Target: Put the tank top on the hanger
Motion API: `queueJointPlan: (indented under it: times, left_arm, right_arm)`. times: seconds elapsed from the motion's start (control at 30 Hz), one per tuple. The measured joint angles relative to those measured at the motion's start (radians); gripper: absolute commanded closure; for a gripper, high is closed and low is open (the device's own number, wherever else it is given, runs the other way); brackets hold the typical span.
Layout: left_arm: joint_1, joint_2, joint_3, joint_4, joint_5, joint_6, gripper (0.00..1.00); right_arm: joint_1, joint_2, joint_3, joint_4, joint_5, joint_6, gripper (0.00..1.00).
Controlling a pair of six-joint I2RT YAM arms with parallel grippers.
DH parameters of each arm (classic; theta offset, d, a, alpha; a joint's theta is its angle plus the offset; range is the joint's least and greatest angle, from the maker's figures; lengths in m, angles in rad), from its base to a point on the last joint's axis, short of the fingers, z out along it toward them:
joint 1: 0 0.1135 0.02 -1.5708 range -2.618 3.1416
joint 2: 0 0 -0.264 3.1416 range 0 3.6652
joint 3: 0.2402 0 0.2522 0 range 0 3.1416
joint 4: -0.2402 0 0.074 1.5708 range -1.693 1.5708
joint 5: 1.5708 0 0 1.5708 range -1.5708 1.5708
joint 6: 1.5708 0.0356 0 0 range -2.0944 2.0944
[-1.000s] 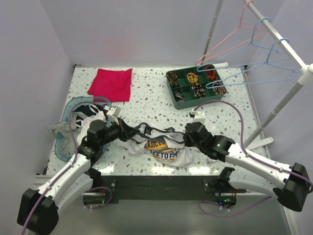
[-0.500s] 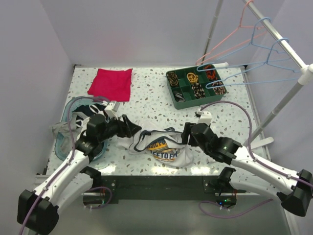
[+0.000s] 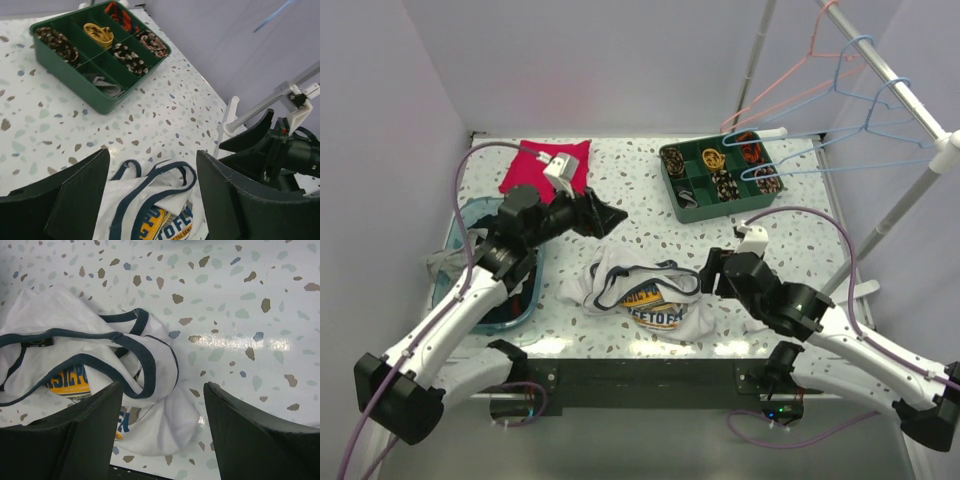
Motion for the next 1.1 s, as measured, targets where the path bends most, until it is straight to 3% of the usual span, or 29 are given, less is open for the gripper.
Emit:
queueJointPlan:
  times: [0.23,0.63,0.77,1.1]
  left_arm:
    - [-0.164,0.201,0.263,0.005,-0.011,0.090,0.26]
    - [-0.379,0.777,1.112,-0.085,0.019,0.436,0.33]
    - [-0.387,0.885,1.216,-0.092,0.058,0.500,0.33]
    - [-0.443,1.043,1.311,-0.066,0.091,0.551,0.35]
  right_arm:
    - [0.000,-0.036,-0.028,-0.029,0.015,0.034,0.30]
    - [0.000,-0.014,-0.200,0.007,-0.004,0.080,0.30]
    - [0.000,-0.031,-0.226,0.031,-0.014,0.092,0.30]
    - [0.000,-0.042,-0.251,0.050,-0.027,0.101,0.30]
